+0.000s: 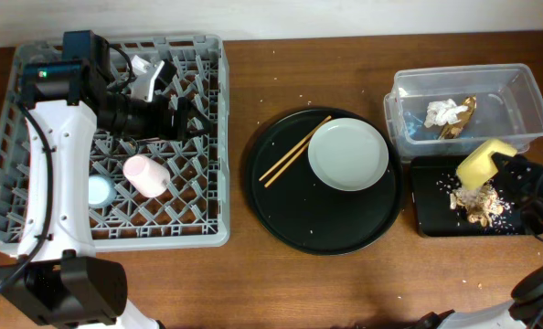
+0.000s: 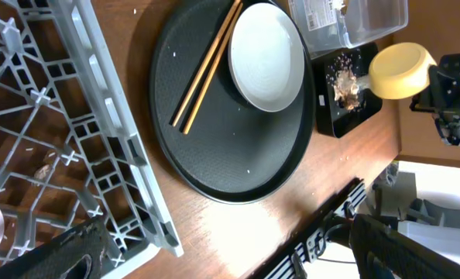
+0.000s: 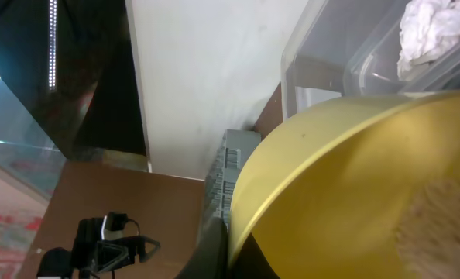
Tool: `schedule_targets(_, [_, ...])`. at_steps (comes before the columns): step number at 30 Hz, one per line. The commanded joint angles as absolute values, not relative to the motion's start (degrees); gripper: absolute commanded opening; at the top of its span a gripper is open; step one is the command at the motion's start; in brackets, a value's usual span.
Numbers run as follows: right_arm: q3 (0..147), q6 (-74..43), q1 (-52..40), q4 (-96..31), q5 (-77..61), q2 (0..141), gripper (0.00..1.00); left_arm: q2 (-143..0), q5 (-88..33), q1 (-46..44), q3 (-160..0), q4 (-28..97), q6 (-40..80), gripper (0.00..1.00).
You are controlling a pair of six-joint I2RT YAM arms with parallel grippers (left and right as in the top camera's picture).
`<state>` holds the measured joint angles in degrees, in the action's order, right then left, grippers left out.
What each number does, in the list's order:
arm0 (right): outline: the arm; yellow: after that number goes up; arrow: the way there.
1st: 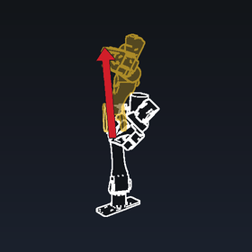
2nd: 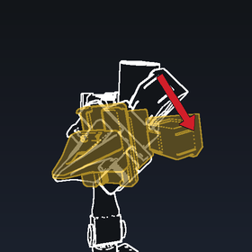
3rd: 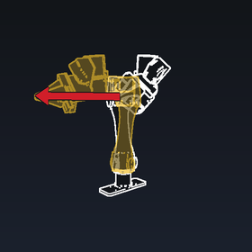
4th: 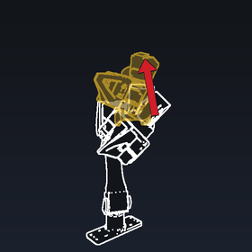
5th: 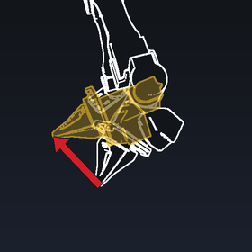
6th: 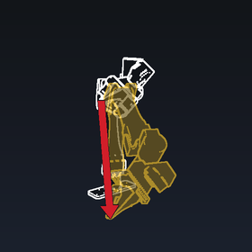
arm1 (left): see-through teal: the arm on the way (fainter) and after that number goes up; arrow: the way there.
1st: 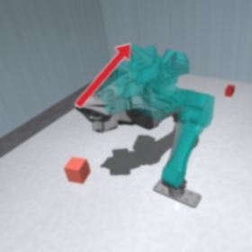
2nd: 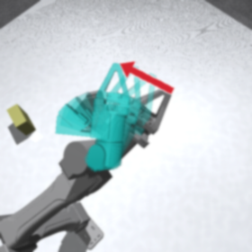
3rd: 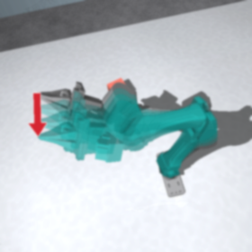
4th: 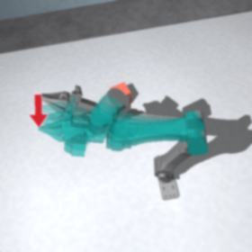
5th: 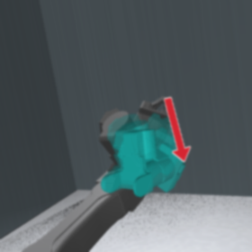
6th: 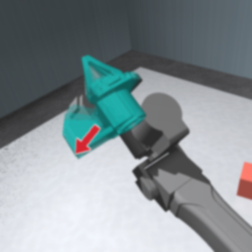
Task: Sort waste into correct bins and load items into the dishwasher rack
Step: 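Grasp the yellow bowl with the right gripper and tip rice onto the black tray, then set the empty yellow bowl back on the black round tray with the right gripper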
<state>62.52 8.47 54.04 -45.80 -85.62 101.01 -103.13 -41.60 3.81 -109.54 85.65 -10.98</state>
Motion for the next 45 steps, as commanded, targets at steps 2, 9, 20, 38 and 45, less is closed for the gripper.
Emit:
schedule_targets(2, [62.15,16.95,54.02,-49.25,-84.27,101.49,0.04,-102.96,-42.19,3.92,-110.52,85.56,-12.32,0.99])
schedule_targets(9, [62.15,13.93,52.86,-55.92,-81.97,100.16,0.04,-102.96,-42.19,3.92,-110.52,85.58,-12.32,0.99])
schedule_targets(20, [63.33,9.69,7.81,-63.37,-42.81,81.67,0.04,-102.96,-42.19,3.92,-110.52,85.60,-12.32,0.99])
schedule_targets(38, [74.39,-18.94,-17.67,-54.35,-21.04,87.39,0.53,-104.99,-18.52,-12.67,-110.52,79.05,-9.13,0.90])
schedule_targets(45, [74.37,-18.94,-3.70,-60.75,-19.88,87.42,0.60,-109.67,-15.18,-25.10,-107.46,77.80,-1.23,0.80])
